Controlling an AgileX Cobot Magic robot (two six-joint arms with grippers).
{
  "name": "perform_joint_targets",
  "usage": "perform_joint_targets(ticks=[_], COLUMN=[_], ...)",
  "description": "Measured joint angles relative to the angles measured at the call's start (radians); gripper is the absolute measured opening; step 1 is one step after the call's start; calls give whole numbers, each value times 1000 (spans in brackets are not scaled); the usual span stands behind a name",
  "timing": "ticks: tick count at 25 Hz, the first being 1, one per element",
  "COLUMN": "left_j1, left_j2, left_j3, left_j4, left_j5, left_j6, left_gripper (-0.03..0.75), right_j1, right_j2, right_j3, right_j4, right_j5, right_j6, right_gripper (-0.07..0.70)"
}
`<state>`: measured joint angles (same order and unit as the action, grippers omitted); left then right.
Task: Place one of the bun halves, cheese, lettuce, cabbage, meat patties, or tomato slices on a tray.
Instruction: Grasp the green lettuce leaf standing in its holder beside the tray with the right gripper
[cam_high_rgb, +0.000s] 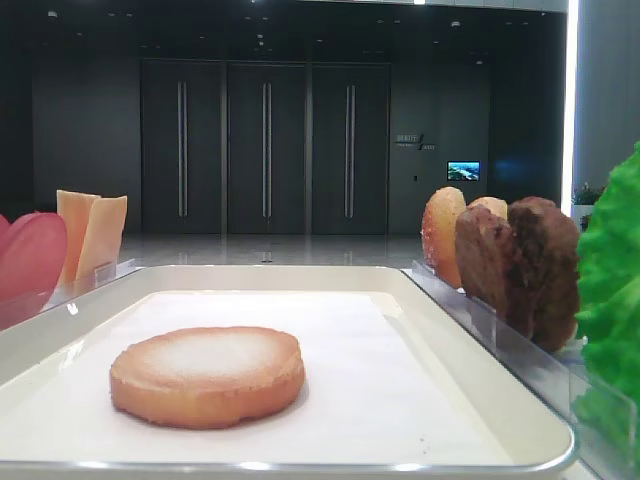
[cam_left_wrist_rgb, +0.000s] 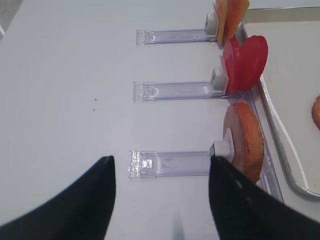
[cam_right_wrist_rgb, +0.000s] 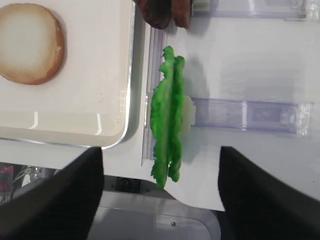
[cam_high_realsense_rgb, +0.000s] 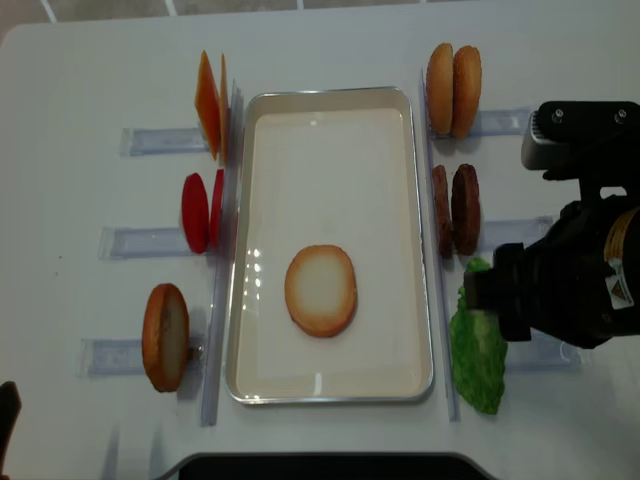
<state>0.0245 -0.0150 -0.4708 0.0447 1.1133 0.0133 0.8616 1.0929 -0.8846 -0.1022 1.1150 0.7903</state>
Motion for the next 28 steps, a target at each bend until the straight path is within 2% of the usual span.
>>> perform_joint_targets(ticks=[4, 11, 19, 25, 28], left_j1=[0, 0, 0, 0, 0], left_j2=[0, 0, 0, 0, 0], left_j3=[0, 0, 0, 0, 0], left_j4=[0, 0, 0, 0, 0], left_j5=[0, 0, 0, 0, 0], left_j6=[1, 2, 2, 3, 3], left_gripper=[454, 454, 454, 454, 454], right_j1=[-14, -14, -14, -14, -14], right_j2=[63, 176, 217, 218, 218], right_j3=[0, 0, 0, 30, 50], right_j4=[31, 54, 60, 60, 60], right_j5=[-10, -72, -105, -114, -117], right_j6=[-35, -100, -134, -137, -138], right_gripper=[465, 465, 459, 419, 365])
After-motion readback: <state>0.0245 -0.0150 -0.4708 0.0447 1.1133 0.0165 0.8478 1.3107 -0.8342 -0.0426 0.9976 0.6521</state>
